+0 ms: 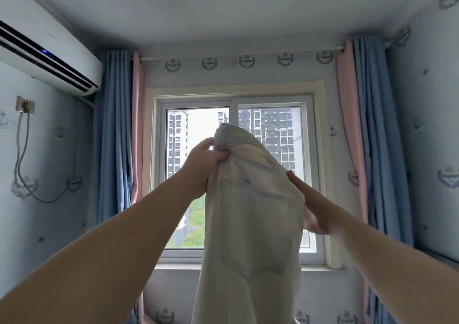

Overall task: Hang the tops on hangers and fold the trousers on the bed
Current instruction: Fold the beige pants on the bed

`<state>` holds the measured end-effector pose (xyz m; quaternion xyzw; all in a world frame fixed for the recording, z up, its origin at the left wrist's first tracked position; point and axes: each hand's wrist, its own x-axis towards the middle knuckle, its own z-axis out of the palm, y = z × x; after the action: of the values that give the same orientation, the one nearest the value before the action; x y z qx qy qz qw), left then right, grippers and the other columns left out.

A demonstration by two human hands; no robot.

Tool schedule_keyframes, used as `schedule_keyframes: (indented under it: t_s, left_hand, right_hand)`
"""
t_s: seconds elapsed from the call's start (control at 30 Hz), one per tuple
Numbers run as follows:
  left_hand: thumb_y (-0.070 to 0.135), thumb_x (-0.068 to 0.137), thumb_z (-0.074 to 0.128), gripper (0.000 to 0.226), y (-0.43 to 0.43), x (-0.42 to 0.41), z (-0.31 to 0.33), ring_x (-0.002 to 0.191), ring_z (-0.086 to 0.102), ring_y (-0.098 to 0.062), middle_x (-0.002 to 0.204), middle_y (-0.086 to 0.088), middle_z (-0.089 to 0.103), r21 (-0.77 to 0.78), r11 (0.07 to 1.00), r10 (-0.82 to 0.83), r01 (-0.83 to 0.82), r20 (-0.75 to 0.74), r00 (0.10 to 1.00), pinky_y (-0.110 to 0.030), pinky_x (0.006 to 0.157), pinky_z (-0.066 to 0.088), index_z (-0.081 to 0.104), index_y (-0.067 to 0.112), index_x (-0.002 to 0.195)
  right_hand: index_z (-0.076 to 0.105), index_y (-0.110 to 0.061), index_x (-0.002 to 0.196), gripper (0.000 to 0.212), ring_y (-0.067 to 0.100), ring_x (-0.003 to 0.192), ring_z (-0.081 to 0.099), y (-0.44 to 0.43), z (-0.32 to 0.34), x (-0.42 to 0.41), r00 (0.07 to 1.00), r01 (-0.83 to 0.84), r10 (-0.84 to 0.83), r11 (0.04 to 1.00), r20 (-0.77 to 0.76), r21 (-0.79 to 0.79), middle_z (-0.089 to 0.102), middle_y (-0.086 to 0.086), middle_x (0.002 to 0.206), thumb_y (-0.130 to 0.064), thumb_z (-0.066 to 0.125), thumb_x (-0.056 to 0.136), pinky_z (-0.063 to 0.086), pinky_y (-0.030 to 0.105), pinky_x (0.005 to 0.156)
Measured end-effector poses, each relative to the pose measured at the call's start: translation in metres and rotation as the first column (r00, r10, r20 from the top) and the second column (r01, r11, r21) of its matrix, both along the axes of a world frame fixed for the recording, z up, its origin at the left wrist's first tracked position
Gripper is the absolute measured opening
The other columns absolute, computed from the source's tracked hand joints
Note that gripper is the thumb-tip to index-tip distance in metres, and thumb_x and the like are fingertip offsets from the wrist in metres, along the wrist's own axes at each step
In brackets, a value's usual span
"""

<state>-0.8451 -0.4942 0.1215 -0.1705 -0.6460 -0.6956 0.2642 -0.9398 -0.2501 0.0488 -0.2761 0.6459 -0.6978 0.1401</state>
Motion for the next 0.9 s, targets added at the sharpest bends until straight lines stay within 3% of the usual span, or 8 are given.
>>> schedule_keyframes:
  t_s: [0.07, 0.2, 0.27, 0.37, 0.47, 0.6, 0.77, 0.9]
  left_hand:
    - [-0.003, 0.092, 0.061, 0.024, -0.013, 0.003, 0.000, 0.088, 0.071, -0.032, 0.103, -0.016, 0.073, -0.009, 0.999, -0.036, 0.036, 0.019, 0.999, -0.048, 0.086, 0.060, 0.068, 0.014, 0.106]
    - [-0.003, 0.093, 0.059, 0.025, -0.048, 0.005, -0.004, 0.087, 0.072, -0.032, 0.106, -0.017, 0.074, -0.040, 0.999, -0.020, 0.023, 0.055, 0.998, -0.047, 0.083, 0.061, 0.068, 0.015, 0.107]
    - [-0.002, 0.093, 0.060, 0.023, -0.067, 0.004, -0.006, 0.085, 0.073, -0.030, 0.105, -0.016, 0.074, -0.081, 0.995, 0.061, -0.056, 0.060, 0.996, -0.043, 0.079, 0.061, 0.069, 0.017, 0.103]
    - [0.001, 0.092, 0.061, 0.021, -0.086, 0.004, -0.008, 0.095, 0.070, -0.033, 0.106, -0.016, 0.072, -0.142, 0.969, 0.209, -0.201, 0.041, 0.977, -0.046, 0.084, 0.059, 0.068, 0.019, 0.099]
    - [0.002, 0.091, 0.061, 0.018, -0.095, 0.012, -0.004, 0.094, 0.067, -0.031, 0.103, -0.014, 0.071, -0.127, 0.946, 0.300, -0.299, -0.013, 0.954, -0.045, 0.086, 0.057, 0.066, 0.019, 0.092]
    - [-0.001, 0.091, 0.055, 0.023, -0.104, 0.040, 0.008, 0.081, 0.060, -0.018, 0.089, -0.002, 0.065, -0.104, 0.913, 0.383, -0.395, -0.116, 0.916, -0.028, 0.067, 0.050, 0.062, 0.021, 0.087]
    - [0.002, 0.089, 0.053, 0.017, -0.115, 0.095, 0.021, 0.084, 0.059, -0.022, 0.092, -0.006, 0.065, -0.088, 0.879, 0.448, -0.469, -0.190, 0.874, -0.037, 0.075, 0.050, 0.063, 0.014, 0.095]
    - [0.004, 0.091, 0.055, 0.019, -0.124, 0.153, 0.021, 0.076, 0.058, -0.017, 0.085, 0.000, 0.063, -0.086, 0.878, 0.445, -0.470, -0.214, 0.870, -0.030, 0.062, 0.045, 0.061, 0.022, 0.086]
  right_hand:
    - [0.062, -0.027, 0.138, 0.077, 0.028, 0.129, 0.059, -0.011, -0.011, 0.002, 0.982, -0.172, 0.176, 0.983, 0.073, -0.057, 0.060, 0.006, 0.142, -0.079, 0.061, 0.080, 0.053, 0.043, 0.097]
    - [0.063, -0.026, 0.137, 0.048, 0.021, 0.103, 0.070, -0.041, 0.001, 0.009, 0.998, -0.065, 0.061, 0.987, -0.031, -0.147, 0.069, 0.003, 0.122, -0.044, 0.069, 0.093, 0.058, 0.035, 0.081]
    - [0.067, -0.017, 0.131, 0.043, 0.016, 0.087, 0.070, -0.052, 0.014, 0.013, 0.986, 0.130, -0.145, 0.978, -0.078, -0.162, 0.072, 0.002, 0.104, -0.035, 0.070, 0.091, 0.056, 0.030, 0.072]
    - [0.076, -0.014, 0.102, 0.028, 0.010, 0.061, 0.062, -0.066, 0.042, 0.027, 0.812, 0.526, -0.528, 0.847, -0.251, -0.078, 0.065, -0.002, 0.073, -0.038, 0.074, 0.089, 0.051, 0.026, 0.056]
    - [0.071, -0.018, 0.087, 0.022, 0.018, 0.068, 0.067, -0.082, 0.074, 0.054, 0.688, 0.633, -0.618, 0.768, -0.380, -0.102, 0.070, 0.004, 0.080, -0.040, 0.070, 0.091, 0.058, 0.032, 0.059]
    - [0.061, -0.017, 0.072, 0.031, 0.022, 0.066, 0.060, -0.100, 0.104, 0.101, 0.588, 0.697, -0.647, 0.709, -0.485, -0.101, 0.061, 0.006, 0.074, -0.040, 0.069, 0.092, 0.052, 0.033, 0.064]
    - [0.060, -0.019, 0.069, 0.032, 0.020, 0.063, 0.057, -0.111, 0.123, 0.169, 0.514, 0.719, -0.659, 0.680, -0.549, -0.142, 0.059, 0.002, 0.069, -0.039, 0.066, 0.094, 0.047, 0.028, 0.060]
    - [0.056, -0.021, 0.062, 0.038, 0.014, 0.056, 0.051, -0.116, 0.124, 0.232, 0.445, 0.731, -0.657, 0.659, -0.609, -0.177, 0.053, -0.006, 0.057, -0.038, 0.065, 0.095, 0.040, 0.024, 0.054]
